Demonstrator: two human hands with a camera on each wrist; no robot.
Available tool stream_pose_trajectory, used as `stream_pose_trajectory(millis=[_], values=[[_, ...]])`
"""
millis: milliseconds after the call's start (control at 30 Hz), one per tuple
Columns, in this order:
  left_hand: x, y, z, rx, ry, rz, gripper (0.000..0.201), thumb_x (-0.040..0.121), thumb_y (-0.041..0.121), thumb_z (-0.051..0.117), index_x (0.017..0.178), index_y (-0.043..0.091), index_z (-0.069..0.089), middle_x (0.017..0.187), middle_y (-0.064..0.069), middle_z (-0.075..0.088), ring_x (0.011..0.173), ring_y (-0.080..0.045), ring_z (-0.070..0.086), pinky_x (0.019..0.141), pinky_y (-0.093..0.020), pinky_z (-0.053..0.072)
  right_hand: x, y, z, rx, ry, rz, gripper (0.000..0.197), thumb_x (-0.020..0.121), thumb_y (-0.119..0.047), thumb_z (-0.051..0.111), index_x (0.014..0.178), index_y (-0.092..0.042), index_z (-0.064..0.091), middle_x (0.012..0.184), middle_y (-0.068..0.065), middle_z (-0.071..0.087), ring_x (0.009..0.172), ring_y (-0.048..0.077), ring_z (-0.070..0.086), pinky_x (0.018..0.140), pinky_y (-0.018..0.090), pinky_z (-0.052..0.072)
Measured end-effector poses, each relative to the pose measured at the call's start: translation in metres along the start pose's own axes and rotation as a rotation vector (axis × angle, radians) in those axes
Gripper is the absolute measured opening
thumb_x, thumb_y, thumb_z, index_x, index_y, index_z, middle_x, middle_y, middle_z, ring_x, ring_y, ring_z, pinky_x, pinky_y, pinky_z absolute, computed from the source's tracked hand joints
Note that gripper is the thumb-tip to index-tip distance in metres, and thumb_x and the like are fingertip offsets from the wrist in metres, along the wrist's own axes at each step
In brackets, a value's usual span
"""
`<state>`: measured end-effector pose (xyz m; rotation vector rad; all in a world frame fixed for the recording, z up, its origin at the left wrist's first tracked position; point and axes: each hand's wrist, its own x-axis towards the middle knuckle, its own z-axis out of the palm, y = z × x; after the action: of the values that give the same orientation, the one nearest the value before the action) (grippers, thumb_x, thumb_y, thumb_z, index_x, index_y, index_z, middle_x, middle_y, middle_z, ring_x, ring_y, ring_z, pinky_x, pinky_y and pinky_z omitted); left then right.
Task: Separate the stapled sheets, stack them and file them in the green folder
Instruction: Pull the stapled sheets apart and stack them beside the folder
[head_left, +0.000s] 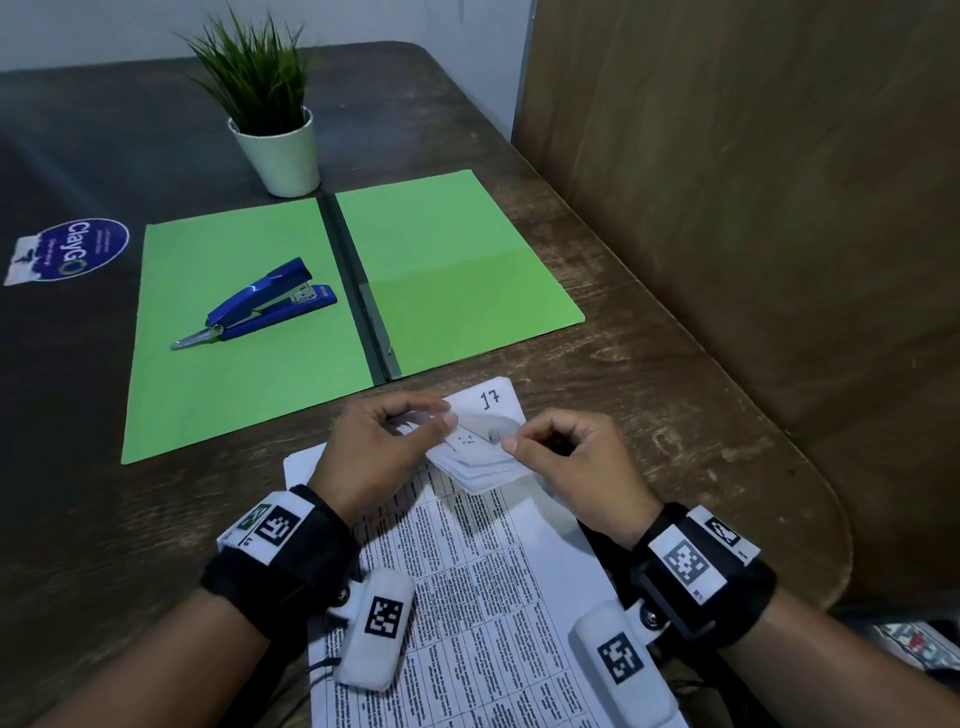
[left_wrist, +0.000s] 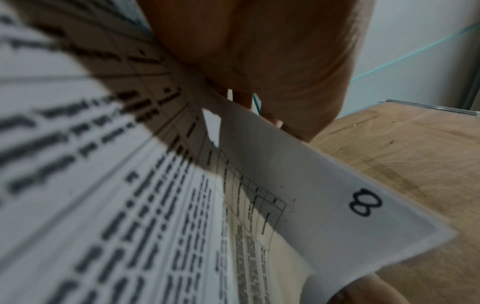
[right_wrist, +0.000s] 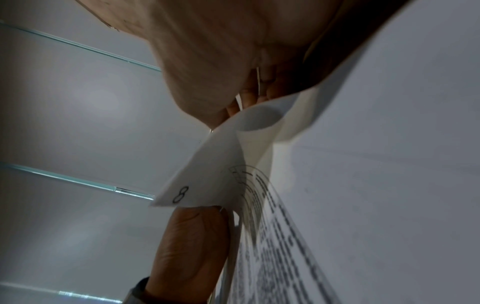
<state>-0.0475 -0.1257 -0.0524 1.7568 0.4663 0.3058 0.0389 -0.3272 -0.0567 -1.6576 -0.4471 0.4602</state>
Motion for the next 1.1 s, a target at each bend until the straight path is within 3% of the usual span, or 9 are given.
stream_pose_trajectory(millis=[100,167,400,600,633,700,767,900,1100], values=[[0.000,-0.004,0.000,0.066,-0.011,-0.002,0.023,0.082,0.015,0.081,0.094,0.034,0.077,0.080,0.017,0.071,0.065,0.003,0.062,0.064,-0.018,0.049,0.004,0.006,-0.001,0.034,0.046,0.020,0.034,0.077,-0.008,0.082,0.104,-0.026,0.073,0.074,-0.003,0.059,0.063,0.014,0.045,0.054,0.025,0.041],[0.000,-0.004,-0.001,0.084,-0.011,0.003,0.027,0.082,0.013,0.081,0.098,0.034,0.076,0.086,0.018,0.071,0.068,0.007,0.061,0.065,-0.012,0.046,0.005,0.007,-0.001,0.023,0.039,0.029,0.042,0.076,-0.008,0.082,0.110,-0.031,0.072,0.076,-0.004,0.056,0.063,0.015,0.043,0.055,0.025,0.041],[-0.002,-0.002,-0.003,0.110,-0.031,0.017,0.033,0.081,0.009,0.080,0.100,0.035,0.073,0.104,0.016,0.073,0.080,0.012,0.061,0.068,-0.007,0.046,0.007,0.009,-0.004,-0.110,0.047,0.036,0.017,0.079,-0.014,0.082,0.092,-0.022,0.077,0.071,-0.006,0.060,0.058,0.006,0.049,0.058,0.024,0.042],[-0.001,-0.003,-0.004,0.098,-0.053,-0.031,0.017,0.078,0.034,0.079,0.089,0.047,0.076,0.097,0.019,0.073,0.076,0.004,0.063,0.075,-0.025,0.050,0.004,0.004,-0.004,-0.185,0.020,-0.077,0.022,0.083,-0.017,0.079,0.069,-0.031,0.073,0.076,-0.002,0.062,0.067,0.006,0.055,0.067,0.024,0.044],[-0.002,0.001,-0.003,0.072,-0.049,-0.034,0.002,0.083,0.041,0.078,0.081,0.041,0.078,0.096,0.019,0.074,0.082,0.005,0.065,0.078,-0.025,0.049,0.004,0.002,-0.004,-0.178,-0.005,-0.088,0.027,0.086,-0.021,0.076,0.062,-0.032,0.070,0.074,-0.002,0.059,0.067,0.007,0.053,0.067,0.026,0.043],[-0.002,0.002,-0.001,-0.008,-0.051,-0.033,0.043,0.084,0.054,0.063,0.069,0.015,0.074,0.089,0.013,0.075,0.093,0.001,0.068,0.086,-0.027,0.046,0.003,0.000,-0.004,-0.153,-0.027,-0.098,0.039,0.091,-0.030,0.070,0.052,-0.029,0.062,0.072,0.000,0.055,0.066,0.008,0.052,0.070,0.033,0.044],[-0.001,0.001,0.000,-0.062,-0.033,-0.052,0.050,0.090,0.048,0.062,0.061,0.007,0.068,0.077,0.006,0.072,0.088,-0.008,0.070,0.091,-0.036,0.047,0.004,0.000,-0.003,-0.120,0.015,-0.084,0.031,0.090,-0.030,0.071,0.059,-0.024,0.067,0.071,0.002,0.058,0.064,0.010,0.054,0.067,0.034,0.050],[0.002,-0.005,-0.001,0.040,-0.020,-0.027,0.012,0.088,0.023,0.076,0.079,0.031,0.078,0.091,0.015,0.077,0.094,-0.008,0.071,0.090,-0.037,0.054,0.007,0.007,-0.004,-0.082,0.101,-0.007,0.014,0.084,-0.009,0.077,0.088,-0.022,0.074,0.074,-0.002,0.062,0.068,0.009,0.053,0.064,0.023,0.047],[0.002,-0.009,-0.003,0.090,-0.013,-0.026,0.025,0.085,0.023,0.079,0.101,0.042,0.074,0.106,0.020,0.075,0.099,-0.005,0.070,0.090,-0.033,0.055,0.007,0.007,-0.003,-0.052,0.106,0.013,0.018,0.079,-0.004,0.080,0.086,-0.021,0.074,0.074,-0.001,0.061,0.066,0.009,0.050,0.063,0.023,0.047]])
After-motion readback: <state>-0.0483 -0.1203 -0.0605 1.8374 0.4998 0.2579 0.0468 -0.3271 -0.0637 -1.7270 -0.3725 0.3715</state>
